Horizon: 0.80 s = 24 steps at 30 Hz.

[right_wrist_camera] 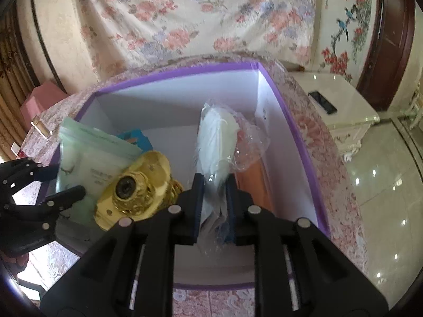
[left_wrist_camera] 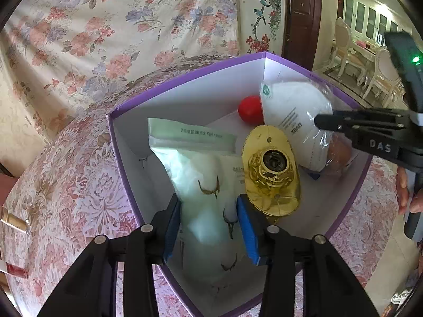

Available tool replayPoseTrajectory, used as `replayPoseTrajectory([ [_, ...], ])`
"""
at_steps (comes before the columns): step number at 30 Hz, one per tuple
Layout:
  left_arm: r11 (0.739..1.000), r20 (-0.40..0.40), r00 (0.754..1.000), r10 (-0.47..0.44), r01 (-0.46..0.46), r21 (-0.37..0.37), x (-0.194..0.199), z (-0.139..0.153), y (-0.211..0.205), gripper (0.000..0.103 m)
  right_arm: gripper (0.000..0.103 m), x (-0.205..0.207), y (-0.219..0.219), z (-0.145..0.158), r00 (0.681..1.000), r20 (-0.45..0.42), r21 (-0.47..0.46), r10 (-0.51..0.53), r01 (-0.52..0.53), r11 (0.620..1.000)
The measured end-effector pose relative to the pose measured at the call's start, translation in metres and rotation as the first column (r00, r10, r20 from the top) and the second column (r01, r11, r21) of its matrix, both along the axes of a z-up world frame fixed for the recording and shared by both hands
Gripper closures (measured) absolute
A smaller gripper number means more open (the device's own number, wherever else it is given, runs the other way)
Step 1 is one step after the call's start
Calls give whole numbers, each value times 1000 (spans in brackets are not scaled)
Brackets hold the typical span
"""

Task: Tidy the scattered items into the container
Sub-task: 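Carry the mask and cotton pad bag over the purple box and open both tools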

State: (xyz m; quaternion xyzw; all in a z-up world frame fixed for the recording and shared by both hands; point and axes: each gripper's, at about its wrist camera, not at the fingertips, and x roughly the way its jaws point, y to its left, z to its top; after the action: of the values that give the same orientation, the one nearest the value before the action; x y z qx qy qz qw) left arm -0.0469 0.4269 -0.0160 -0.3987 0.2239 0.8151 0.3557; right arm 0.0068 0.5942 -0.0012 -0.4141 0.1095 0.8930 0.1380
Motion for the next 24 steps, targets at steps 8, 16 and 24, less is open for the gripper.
replayPoseTrajectory([
  [8,998,-32,999,22,-19,68,-7,28,-13,46,50,6,3,-1,1000,14,-40,16,-16,999],
  [16,991,12,998,58,-59,123,-30,41,-10,44,49,16,5,22,997,-64,24,-46,47,999],
  [24,995,36,996,79,-81,60,-43,21,14,44,49,3,9,34,998,-67,10,-16,17,1000],
])
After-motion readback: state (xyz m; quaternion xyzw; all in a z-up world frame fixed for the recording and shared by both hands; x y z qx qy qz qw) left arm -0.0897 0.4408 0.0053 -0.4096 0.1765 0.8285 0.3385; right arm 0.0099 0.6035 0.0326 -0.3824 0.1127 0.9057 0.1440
